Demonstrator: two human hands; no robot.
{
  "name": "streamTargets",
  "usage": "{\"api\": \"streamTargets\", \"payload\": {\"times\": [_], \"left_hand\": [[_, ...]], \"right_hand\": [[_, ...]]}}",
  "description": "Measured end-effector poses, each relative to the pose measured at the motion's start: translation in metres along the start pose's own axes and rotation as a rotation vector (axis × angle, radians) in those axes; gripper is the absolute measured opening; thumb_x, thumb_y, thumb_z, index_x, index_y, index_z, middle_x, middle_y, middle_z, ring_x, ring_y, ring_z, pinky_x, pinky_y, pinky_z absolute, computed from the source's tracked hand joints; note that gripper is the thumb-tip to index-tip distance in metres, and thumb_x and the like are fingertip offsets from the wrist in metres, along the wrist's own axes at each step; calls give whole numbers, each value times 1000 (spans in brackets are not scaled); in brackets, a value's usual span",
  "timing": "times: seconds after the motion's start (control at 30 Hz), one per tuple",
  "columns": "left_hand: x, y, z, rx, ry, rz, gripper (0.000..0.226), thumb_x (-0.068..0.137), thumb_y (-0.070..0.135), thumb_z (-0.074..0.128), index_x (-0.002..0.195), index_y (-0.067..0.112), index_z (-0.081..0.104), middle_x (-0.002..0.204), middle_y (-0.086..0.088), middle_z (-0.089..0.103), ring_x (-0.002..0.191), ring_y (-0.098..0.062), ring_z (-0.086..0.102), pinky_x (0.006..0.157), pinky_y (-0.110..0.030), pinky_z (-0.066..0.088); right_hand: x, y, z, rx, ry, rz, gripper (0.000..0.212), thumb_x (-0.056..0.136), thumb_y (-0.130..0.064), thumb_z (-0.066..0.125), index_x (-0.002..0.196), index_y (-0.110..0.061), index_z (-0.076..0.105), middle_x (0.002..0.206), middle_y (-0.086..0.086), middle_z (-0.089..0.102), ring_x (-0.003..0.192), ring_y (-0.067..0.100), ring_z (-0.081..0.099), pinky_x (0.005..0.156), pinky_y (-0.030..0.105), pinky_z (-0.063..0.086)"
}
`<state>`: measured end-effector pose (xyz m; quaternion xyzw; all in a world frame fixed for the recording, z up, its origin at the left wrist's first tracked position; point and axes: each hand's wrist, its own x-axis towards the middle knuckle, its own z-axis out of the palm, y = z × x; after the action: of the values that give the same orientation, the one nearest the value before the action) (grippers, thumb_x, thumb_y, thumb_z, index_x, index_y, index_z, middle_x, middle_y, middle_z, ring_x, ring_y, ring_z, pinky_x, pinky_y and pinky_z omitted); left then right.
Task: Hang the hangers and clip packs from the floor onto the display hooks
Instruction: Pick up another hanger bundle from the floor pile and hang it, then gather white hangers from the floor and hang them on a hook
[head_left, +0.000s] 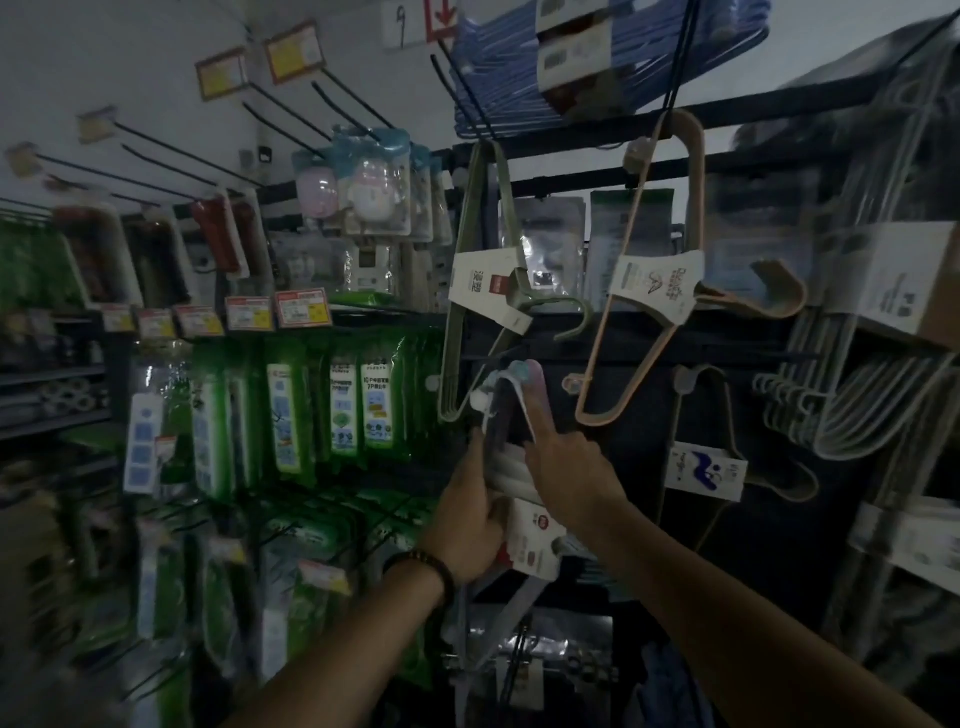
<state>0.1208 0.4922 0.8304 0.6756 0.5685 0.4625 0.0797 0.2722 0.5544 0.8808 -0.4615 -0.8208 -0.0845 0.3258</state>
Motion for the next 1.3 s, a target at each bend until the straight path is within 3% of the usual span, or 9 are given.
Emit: {"api": "streamTargets", "payload": {"times": [0.1,0.2,0.4,0.53,0.67,0.8,0.97,1.1,1.3], "left_hand": [[6,-18,10,110,59,-38,100,99,15,64,166,39,-6,160,-7,46,133,-30,59,107,-50,53],[1,-15,5,71,29,-48,97,101,25,65,163,51,-5,162,3,44,130,-21,60,105,-46,56],[-110,-33,-4,301,270,-131,40,106,38,54,146,36,50,145,8,56,122,-15,60,97,-29,53],[-264,-95,6,295,166,-502,27,99,48,51,119,38,65,113,12,70,95,-13,68,82,-39,60],[-483,-126,25,311,33,-912,23,94,45,46,102,32,63,88,1,75,76,-25,72,66,-38,58],[-649,-64,35,285,77,-1362,11,98,40,56,99,42,66,91,13,76,81,-13,73,71,-37,59],[-713,4,23,210,75,-1645,11,101,28,64,106,25,73,104,8,75,91,-12,68,73,-12,46],[-769,3,5,134,73,-1702,21,105,32,57,115,22,72,110,4,73,100,-20,69,88,-32,56],[-901,-45,-28,-8,-32,-1718,14,104,31,56,102,29,70,93,8,69,90,-15,68,74,-16,49]], "right_hand": [[5,6,2,51,-110,48,84,108,-34,49,164,-32,-13,110,18,68,80,34,64,70,43,53],[-5,2,-7,107,-152,68,67,107,-36,52,161,-23,14,120,16,61,97,38,66,78,49,59],[-94,-44,34,153,208,-74,52,94,-41,60,137,-13,50,121,14,54,110,35,52,89,49,51],[-175,-94,107,445,-442,-253,26,105,-42,51,116,-21,62,97,3,65,84,24,61,68,36,47],[-292,-139,190,566,-979,-367,22,106,-37,54,110,-17,64,96,7,67,84,27,62,75,44,54],[-418,-167,227,594,-1342,-486,20,103,-38,57,102,-19,63,92,2,65,85,23,63,74,41,52],[-516,-213,233,477,-1595,-618,19,101,-38,58,92,-21,62,93,1,70,86,21,66,75,36,55],[-568,-266,230,415,-1680,-650,20,101,-40,58,100,-23,69,95,0,73,83,20,70,77,38,59],[-672,-345,258,357,-1700,-476,22,102,-35,58,108,-19,72,104,-2,72,94,17,67,86,38,57]]}}
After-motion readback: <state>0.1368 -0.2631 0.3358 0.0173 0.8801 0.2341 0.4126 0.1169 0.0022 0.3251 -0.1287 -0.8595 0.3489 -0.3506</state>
